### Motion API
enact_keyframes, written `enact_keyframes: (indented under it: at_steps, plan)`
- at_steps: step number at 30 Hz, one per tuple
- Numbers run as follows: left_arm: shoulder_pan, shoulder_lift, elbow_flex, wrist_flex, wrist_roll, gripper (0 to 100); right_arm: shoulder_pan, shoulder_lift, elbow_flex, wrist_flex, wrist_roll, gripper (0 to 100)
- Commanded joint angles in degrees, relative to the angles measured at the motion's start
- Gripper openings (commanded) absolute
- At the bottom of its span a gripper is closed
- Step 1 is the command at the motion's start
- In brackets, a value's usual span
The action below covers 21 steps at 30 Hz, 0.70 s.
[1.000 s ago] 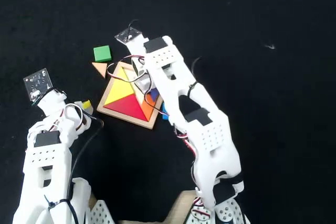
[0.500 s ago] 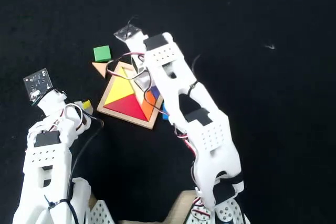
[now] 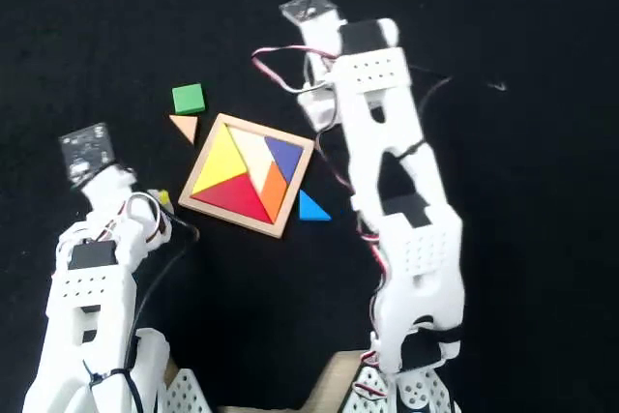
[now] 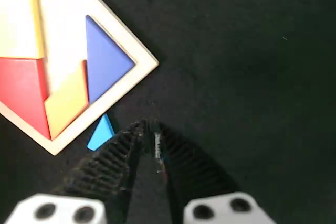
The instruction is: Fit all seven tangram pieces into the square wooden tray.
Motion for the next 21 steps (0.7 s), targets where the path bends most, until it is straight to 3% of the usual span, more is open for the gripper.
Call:
enact_keyframes:
  at_steps: [1, 9, 13, 21]
  plan:
    - [1.4, 0.5, -8.2, 6.4, -6.4, 7, 1.8, -7.2, 6.4, -1.1, -1.1, 1.0]
    - [1.3, 21.1, -25.0, 11.3, -8.4, 3, 1.8, -7.9, 24.7, -21.9, -1.8, 1.1]
    - [-2.3, 31.0, -34.5, 11.3, -3.4, 3, 1.1, -5.5, 26.9, -25.3, -1.7, 1.1]
    - [-3.0, 50.6, -57.8, 11.4, -4.4, 3, -3.3, -0.2, 26.9, -29.0, -1.6, 1.1]
